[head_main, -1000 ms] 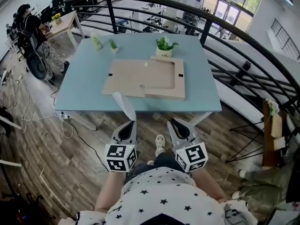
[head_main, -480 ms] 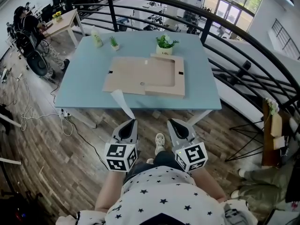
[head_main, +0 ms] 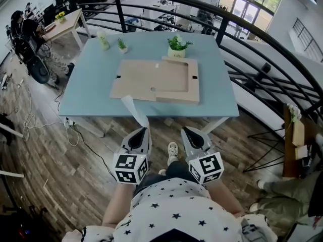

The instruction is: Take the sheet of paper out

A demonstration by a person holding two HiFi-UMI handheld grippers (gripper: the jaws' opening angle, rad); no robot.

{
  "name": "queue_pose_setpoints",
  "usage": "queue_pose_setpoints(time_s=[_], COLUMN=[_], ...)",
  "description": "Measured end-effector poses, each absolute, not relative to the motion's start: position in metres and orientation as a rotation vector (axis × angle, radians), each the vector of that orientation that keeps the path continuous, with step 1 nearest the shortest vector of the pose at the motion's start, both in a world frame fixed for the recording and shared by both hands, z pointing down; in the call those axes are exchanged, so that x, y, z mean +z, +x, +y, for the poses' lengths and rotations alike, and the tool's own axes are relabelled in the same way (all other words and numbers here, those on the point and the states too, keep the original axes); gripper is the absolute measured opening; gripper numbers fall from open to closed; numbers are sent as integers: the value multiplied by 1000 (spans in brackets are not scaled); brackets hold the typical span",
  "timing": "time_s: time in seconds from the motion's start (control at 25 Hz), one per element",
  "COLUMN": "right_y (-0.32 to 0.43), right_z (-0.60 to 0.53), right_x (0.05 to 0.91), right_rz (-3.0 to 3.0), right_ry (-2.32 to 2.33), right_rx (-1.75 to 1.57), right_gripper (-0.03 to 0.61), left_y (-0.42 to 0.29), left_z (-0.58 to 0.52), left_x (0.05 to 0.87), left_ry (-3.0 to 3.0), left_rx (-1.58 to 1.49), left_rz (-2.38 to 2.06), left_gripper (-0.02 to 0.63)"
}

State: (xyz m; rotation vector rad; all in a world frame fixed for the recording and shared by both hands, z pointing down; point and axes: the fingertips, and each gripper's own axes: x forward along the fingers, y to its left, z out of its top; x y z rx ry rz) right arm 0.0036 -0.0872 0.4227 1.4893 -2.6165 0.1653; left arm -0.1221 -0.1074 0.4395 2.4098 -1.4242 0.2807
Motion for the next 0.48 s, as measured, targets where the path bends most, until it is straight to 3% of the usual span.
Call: queue_pose_setpoints(time_s=[0.48], right_y=[10], right_z=[-92], right_x=[423], right_rz=[-2590], right_ry=[1512], right_rx=[188], right_gripper=[5], left_y=[-118], left_z=[-112], left_x=[438], left_ry=[2408], left_rx=[277], left_rz=[-1403], left_gripper=[2])
